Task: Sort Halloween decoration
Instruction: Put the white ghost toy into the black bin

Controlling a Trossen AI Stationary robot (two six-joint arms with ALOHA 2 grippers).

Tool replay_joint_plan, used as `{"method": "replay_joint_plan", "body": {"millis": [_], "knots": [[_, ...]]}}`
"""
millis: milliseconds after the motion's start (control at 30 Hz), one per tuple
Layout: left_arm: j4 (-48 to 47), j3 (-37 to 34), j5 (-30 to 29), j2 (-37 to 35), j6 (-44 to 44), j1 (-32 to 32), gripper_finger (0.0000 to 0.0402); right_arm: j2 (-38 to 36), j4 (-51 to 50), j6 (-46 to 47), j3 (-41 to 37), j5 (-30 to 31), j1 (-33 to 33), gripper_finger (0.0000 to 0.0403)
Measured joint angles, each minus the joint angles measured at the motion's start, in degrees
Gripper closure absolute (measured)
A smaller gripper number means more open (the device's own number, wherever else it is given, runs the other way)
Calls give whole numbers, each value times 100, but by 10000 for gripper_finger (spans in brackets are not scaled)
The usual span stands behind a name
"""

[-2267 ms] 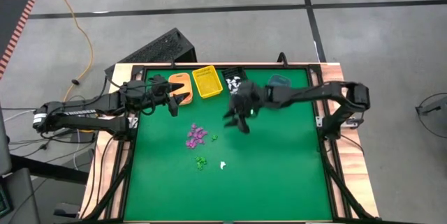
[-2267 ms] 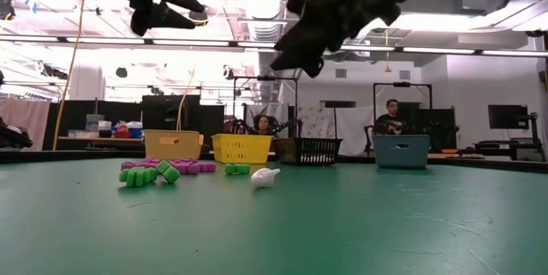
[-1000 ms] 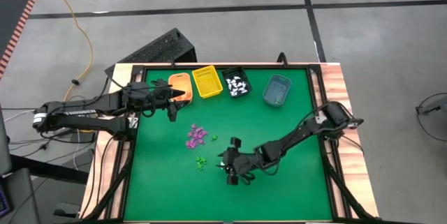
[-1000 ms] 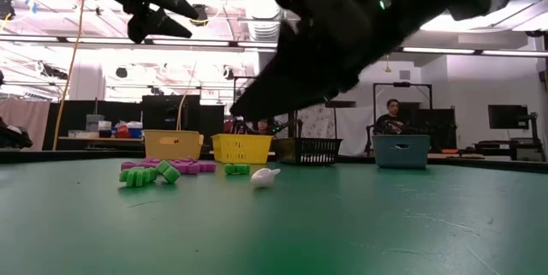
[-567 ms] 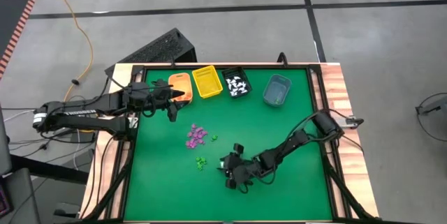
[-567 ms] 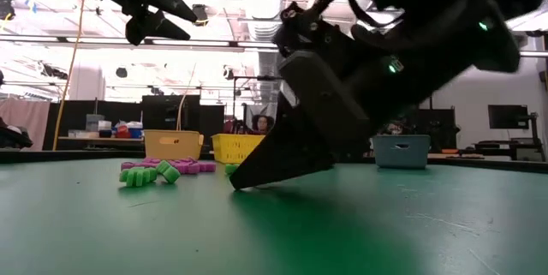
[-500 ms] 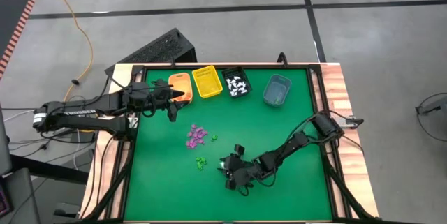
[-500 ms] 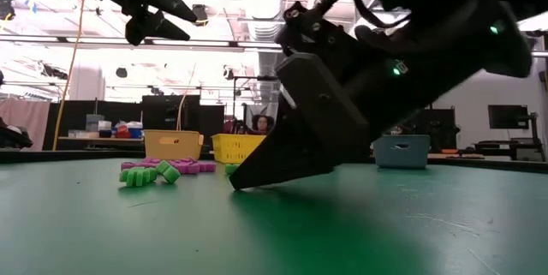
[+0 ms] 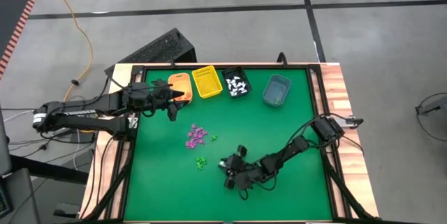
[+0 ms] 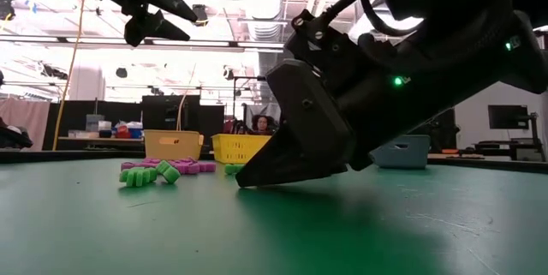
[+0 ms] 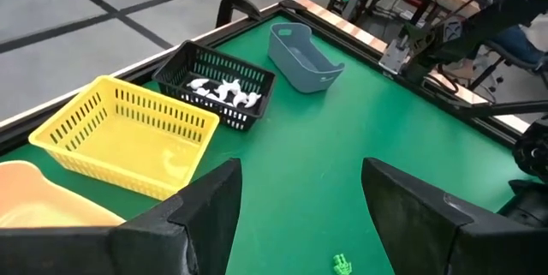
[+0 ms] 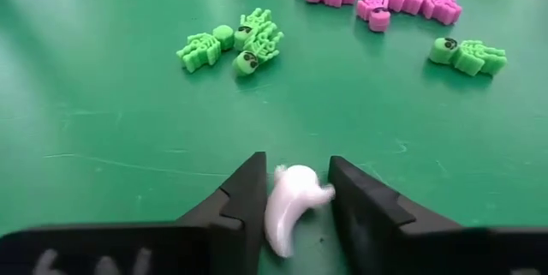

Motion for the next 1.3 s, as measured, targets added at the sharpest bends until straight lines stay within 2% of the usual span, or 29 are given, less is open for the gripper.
{"method": "replay_joint_plan", "body": {"millis": [300, 500, 833, 1033, 1300], "knots": [[-2, 0, -3, 0, -11, -50, 170, 11, -22, 18, -13, -49, -2, 343], [0, 0, 2, 0, -24, -174, 170, 0, 84, 279, -22, -76, -2, 375], [73, 0, 3, 0, -385, -370, 170, -137, 451, 306, 94, -64, -72, 377], [91, 0, 0, -2, -472, -389, 170, -536, 253, -357, 83, -166, -393, 377], [634, 0, -37, -4, -284, -387, 170, -1316, -370, -1350, 89, -96, -1195, 376]]}}
